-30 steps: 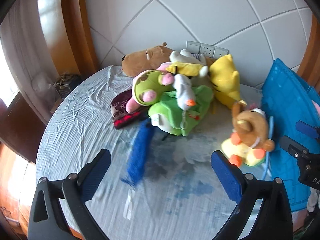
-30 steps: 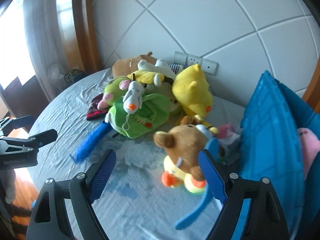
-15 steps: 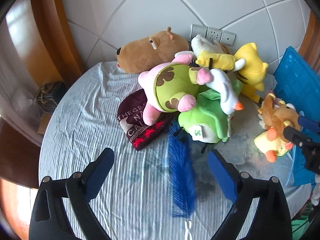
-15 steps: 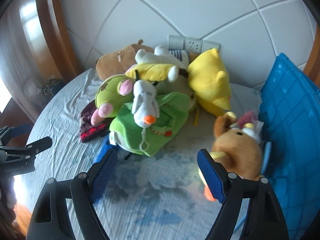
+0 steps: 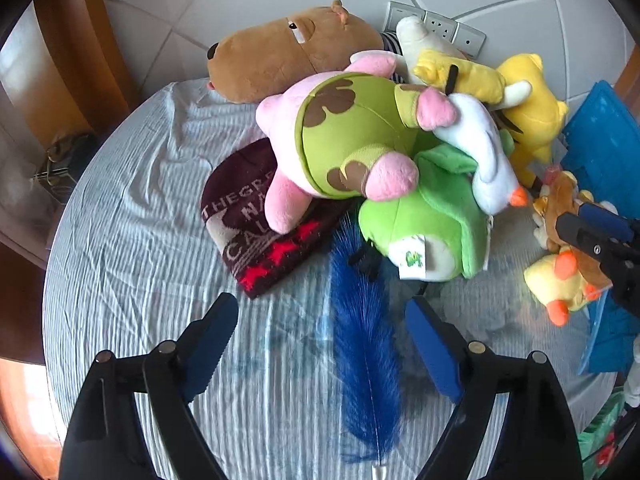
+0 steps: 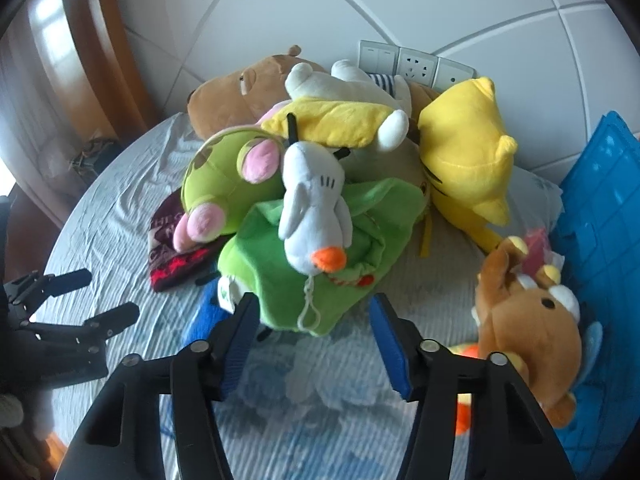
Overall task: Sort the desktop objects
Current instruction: 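Grasp the white duck plush with orange beak with the right tool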
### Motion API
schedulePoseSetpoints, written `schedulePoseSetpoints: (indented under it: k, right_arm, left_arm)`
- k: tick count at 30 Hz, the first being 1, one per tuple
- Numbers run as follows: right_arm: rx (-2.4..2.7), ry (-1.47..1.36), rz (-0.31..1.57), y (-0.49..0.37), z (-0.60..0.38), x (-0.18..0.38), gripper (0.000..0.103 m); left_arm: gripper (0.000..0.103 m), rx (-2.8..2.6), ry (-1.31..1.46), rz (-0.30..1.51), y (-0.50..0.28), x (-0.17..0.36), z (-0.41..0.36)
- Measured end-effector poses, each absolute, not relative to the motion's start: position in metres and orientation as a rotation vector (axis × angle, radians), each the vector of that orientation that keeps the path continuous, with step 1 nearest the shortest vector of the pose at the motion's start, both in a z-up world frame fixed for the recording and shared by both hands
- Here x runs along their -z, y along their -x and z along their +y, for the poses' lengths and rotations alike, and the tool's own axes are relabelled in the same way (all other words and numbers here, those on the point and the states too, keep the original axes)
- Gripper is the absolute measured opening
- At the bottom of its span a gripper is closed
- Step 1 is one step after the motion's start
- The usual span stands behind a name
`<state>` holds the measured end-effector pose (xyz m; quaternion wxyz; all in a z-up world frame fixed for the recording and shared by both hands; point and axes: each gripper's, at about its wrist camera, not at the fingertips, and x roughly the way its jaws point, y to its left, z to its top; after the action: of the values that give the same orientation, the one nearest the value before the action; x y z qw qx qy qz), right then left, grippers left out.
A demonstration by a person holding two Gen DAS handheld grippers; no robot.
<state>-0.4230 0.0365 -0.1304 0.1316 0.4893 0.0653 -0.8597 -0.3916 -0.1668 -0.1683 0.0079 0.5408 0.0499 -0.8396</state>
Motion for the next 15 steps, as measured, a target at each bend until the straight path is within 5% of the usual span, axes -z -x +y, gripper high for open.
schedulePoseSetpoints:
  k: [15]
  right_arm:
    - [2.456,-1.461,0.169,0.51,0.021,0.164,0.057]
  left_arm:
    - [0.086,2.664,-1.655,0.078,0.483,0.169,-0.156]
